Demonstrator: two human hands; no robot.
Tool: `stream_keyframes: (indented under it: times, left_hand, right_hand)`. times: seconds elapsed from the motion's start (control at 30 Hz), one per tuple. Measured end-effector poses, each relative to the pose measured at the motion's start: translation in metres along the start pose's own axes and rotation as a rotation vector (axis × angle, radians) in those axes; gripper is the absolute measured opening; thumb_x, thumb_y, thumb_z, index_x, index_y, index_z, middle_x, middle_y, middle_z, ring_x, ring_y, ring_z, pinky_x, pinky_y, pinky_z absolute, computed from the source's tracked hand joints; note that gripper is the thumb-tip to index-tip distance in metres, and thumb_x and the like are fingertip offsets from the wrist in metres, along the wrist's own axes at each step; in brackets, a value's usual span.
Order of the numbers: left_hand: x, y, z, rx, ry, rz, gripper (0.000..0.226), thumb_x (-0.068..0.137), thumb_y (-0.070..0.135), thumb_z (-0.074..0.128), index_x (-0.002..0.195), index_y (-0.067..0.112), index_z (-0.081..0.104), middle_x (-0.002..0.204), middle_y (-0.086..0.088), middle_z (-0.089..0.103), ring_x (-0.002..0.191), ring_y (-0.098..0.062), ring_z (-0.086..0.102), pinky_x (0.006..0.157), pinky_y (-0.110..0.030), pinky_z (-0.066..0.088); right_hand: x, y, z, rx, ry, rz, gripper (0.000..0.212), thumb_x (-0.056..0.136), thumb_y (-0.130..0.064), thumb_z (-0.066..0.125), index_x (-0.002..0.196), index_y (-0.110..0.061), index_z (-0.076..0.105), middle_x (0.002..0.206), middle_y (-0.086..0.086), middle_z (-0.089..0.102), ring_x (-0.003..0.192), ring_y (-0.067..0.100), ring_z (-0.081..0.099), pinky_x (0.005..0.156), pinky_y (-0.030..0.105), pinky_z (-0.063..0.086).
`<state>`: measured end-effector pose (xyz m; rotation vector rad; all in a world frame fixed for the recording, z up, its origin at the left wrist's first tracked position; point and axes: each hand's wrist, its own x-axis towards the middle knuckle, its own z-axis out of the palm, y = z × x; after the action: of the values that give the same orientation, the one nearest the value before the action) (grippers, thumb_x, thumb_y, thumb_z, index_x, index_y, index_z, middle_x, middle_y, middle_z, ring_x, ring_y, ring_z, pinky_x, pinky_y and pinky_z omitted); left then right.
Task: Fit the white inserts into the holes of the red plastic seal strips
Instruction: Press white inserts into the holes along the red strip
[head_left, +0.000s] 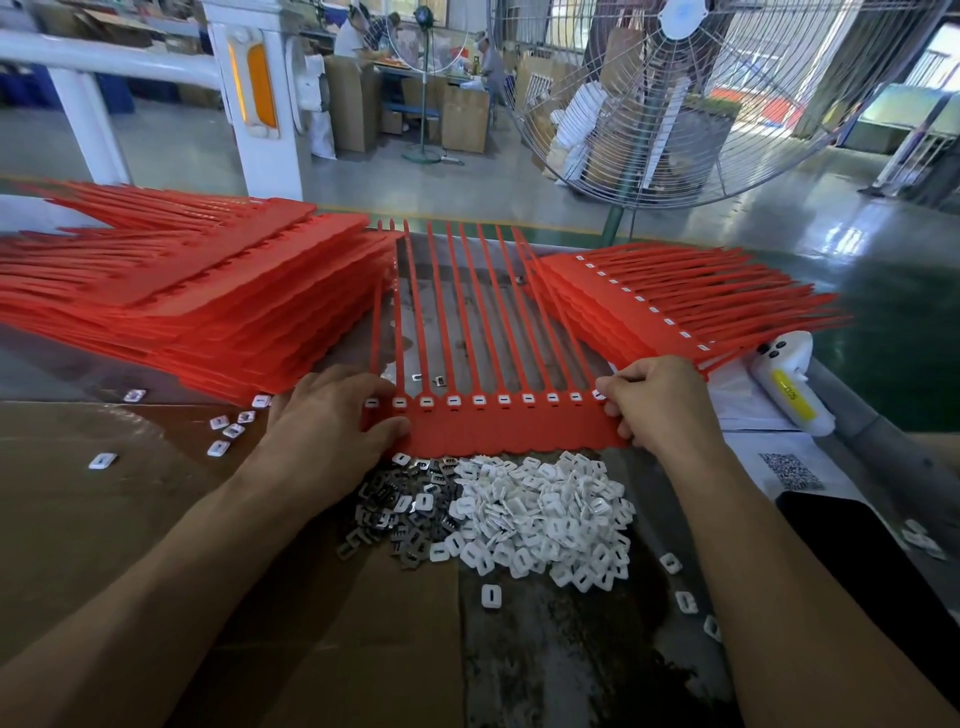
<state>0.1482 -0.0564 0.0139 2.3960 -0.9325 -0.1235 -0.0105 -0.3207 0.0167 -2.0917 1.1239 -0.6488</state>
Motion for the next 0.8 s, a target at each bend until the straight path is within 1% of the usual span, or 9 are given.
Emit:
stream_keyframes:
  times: [0.07, 0.23, 0.4, 0.5, 0.67, 0.73, 0.8]
  left_hand:
    - [0.0, -0.0002, -0.0001, 0.009, -0.005, 0.0, 0.044, 0.092, 0.051, 0.064, 0.134, 0.036, 0.059, 0.146, 0.009, 0.048, 0.139, -0.018, 0.036, 0.119, -0.051, 0.024]
    - [-0.0001, 0.001, -0.0007, 0.01, -0.011, -0.007, 0.046, 0.092, 0.051, 0.064, 0.135, 0.036, 0.058, 0.146, 0.008, 0.048, 0.139, -0.018, 0.036, 0.119, -0.051, 0.025]
    - [-0.0007, 0.0023, -0.0007, 0.01, -0.014, -0.018, 0.046, 0.092, 0.051, 0.065, 0.135, 0.035, 0.058, 0.147, 0.008, 0.047, 0.139, -0.018, 0.036, 0.119, -0.051, 0.026]
    - [-0.0006, 0.003, -0.0006, 0.008, -0.014, -0.02, 0.047, 0.092, 0.051, 0.065, 0.136, 0.035, 0.058, 0.145, 0.008, 0.048, 0.139, -0.019, 0.036, 0.119, -0.051, 0.026]
    - [0.0, 0.0026, -0.0002, 0.019, -0.017, -0.02, 0.047, 0.092, 0.051, 0.065, 0.136, 0.035, 0.058, 0.146, 0.007, 0.048, 0.139, -0.019, 0.036, 0.119, -0.051, 0.026]
    - [-0.0001, 0.0029, -0.0004, 0.018, -0.016, -0.017, 0.046, 0.092, 0.051, 0.065, 0.135, 0.035, 0.058, 0.147, 0.008, 0.047, 0.14, -0.018, 0.036, 0.119, -0.051, 0.026]
    - [-0.0003, 0.0033, -0.0009, 0.012, -0.012, -0.014, 0.046, 0.092, 0.051, 0.065, 0.135, 0.036, 0.059, 0.148, 0.008, 0.047, 0.14, -0.018, 0.036, 0.119, -0.051, 0.026]
  right_hand:
    - [-0.0006, 0.0008, -0.0013, 0.016, 0.01, 0.009, 0.02, 0.096, -0.021, 0.066, 0.079, -0.013, 0.072, 0.057, -0.001, 0.069, 0.038, 0.007, 0.057, 0.04, 0.021, 0.042]
    - [-0.0002, 0.0014, -0.0006, 0.007, 0.0, 0.014, 0.021, 0.095, -0.018, 0.067, 0.075, -0.012, 0.071, 0.062, 0.005, 0.071, 0.04, 0.011, 0.057, 0.045, 0.027, 0.044]
    - [0.0043, 0.0019, -0.0006, -0.033, -0.027, 0.048, 0.022, 0.094, -0.018, 0.069, 0.072, -0.015, 0.07, 0.059, 0.002, 0.07, 0.041, 0.013, 0.059, 0.049, 0.029, 0.045]
    - [0.0076, 0.0003, 0.0, -0.067, -0.037, 0.073, 0.022, 0.093, -0.017, 0.069, 0.071, -0.016, 0.068, 0.057, 0.002, 0.07, 0.045, 0.018, 0.062, 0.055, 0.035, 0.051]
    - [0.0057, -0.0061, 0.0001, -0.097, -0.038, 0.089, 0.016, 0.09, -0.015, 0.067, 0.074, -0.016, 0.068, 0.055, 0.0, 0.07, 0.045, 0.019, 0.064, 0.065, 0.044, 0.06]
    - [0.0025, -0.0057, -0.0001, -0.108, -0.023, 0.081, 0.016, 0.09, -0.017, 0.066, 0.074, -0.017, 0.068, 0.057, 0.001, 0.071, 0.051, 0.022, 0.067, 0.071, 0.049, 0.063]
    - [-0.0008, -0.0029, -0.0002, -0.11, -0.004, 0.064, 0.018, 0.092, -0.023, 0.066, 0.074, -0.019, 0.069, 0.061, 0.001, 0.072, 0.058, 0.024, 0.07, 0.076, 0.051, 0.062]
